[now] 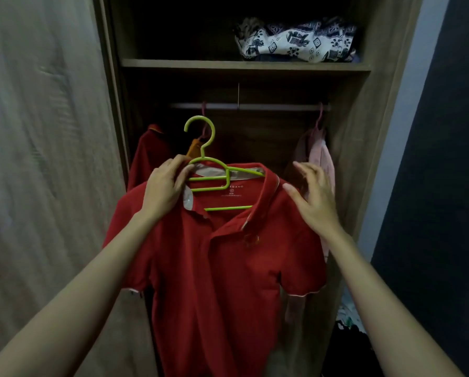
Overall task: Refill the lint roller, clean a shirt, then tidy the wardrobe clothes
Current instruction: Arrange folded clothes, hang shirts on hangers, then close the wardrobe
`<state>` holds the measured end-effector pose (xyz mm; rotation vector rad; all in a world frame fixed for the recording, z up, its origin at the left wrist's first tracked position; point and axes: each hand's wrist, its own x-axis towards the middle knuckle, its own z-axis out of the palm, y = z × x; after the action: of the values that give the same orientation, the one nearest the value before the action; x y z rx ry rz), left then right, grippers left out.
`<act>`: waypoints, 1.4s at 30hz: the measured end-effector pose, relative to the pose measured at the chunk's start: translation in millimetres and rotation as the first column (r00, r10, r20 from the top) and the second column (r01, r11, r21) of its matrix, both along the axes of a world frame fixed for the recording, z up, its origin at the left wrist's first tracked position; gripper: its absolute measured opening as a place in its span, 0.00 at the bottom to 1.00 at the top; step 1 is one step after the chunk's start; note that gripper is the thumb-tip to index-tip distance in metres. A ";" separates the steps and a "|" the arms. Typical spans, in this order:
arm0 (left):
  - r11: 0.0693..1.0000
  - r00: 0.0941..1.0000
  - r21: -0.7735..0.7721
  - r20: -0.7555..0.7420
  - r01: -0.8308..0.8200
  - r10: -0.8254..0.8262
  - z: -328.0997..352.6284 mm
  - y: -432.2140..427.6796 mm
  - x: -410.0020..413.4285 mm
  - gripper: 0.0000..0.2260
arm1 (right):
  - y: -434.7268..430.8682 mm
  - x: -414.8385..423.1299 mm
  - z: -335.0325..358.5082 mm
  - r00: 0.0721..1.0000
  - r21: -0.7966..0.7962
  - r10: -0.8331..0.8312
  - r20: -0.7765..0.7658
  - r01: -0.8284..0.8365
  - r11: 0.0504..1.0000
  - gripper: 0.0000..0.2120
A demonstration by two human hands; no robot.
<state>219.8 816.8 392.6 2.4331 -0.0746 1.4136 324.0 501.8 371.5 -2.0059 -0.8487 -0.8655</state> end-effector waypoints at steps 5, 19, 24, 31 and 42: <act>0.996 0.996 -0.004 -0.002 0.091 -0.091 8.0 -9.0 4.9 0.09 | 11.0 1.5 5.1 0.999 -0.222 -0.046 0.019 0.049 0.974 0.25; 0.985 0.993 0.153 -0.105 0.077 -0.061 15.1 -28.0 5.3 0.15 | 13.5 -17.4 18.4 0.998 -0.166 0.000 0.070 0.012 0.986 0.17; 0.986 0.987 0.021 -0.009 0.162 -0.162 13.2 -44.9 7.0 0.06 | -28.3 -22.0 36.7 0.919 -0.161 0.269 -0.289 -0.323 0.932 0.11; 0.955 0.952 -0.033 -0.080 0.293 -0.295 12.7 -76.9 22.9 0.14 | -107.3 -41.4 37.3 0.714 0.137 0.410 -0.568 -0.409 0.902 0.10; 0.998 0.999 0.057 -0.049 0.008 -0.005 -16.5 -37.1 23.1 0.19 | -138.7 -38.6 44.4 0.826 0.226 0.218 -0.520 -0.113 0.968 0.09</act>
<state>242.9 779.6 376.0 2.5099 -0.1137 1.3667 285.4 363.1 415.9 -1.8357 -0.5756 -0.2313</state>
